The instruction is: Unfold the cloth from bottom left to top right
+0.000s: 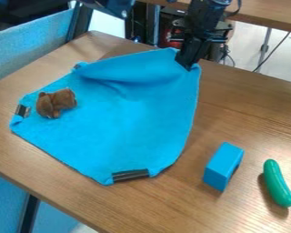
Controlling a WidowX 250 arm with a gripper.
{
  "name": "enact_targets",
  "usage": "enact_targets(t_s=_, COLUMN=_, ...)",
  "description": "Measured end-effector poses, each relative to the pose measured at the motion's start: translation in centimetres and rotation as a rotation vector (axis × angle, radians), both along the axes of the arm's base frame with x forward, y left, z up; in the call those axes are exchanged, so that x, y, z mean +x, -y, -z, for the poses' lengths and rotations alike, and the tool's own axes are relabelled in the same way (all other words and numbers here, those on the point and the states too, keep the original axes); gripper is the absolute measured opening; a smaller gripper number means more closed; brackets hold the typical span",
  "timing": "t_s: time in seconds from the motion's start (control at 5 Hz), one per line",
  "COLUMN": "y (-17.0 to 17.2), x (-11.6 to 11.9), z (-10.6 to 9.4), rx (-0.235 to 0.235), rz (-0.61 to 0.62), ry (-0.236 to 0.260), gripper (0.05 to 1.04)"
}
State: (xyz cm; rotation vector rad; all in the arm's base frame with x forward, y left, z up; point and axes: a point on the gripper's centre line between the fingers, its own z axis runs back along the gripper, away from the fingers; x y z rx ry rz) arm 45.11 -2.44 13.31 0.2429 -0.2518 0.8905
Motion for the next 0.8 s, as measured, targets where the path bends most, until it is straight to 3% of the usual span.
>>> enact_targets(t_s=0.4, y=1.9, x=0.5, z=0.9, rx=0.009, rz=0.113, ry=-0.022, gripper=0.051)
enact_targets(t_s=0.6, y=2.8, x=0.7, z=2.2, rx=0.029, rz=0.24, ry=-0.073, gripper=0.051)
enact_targets(t_s=0.8, y=3.4, x=1.2, z=2.4, rx=0.01, rz=0.26, ry=-0.044, gripper=0.072)
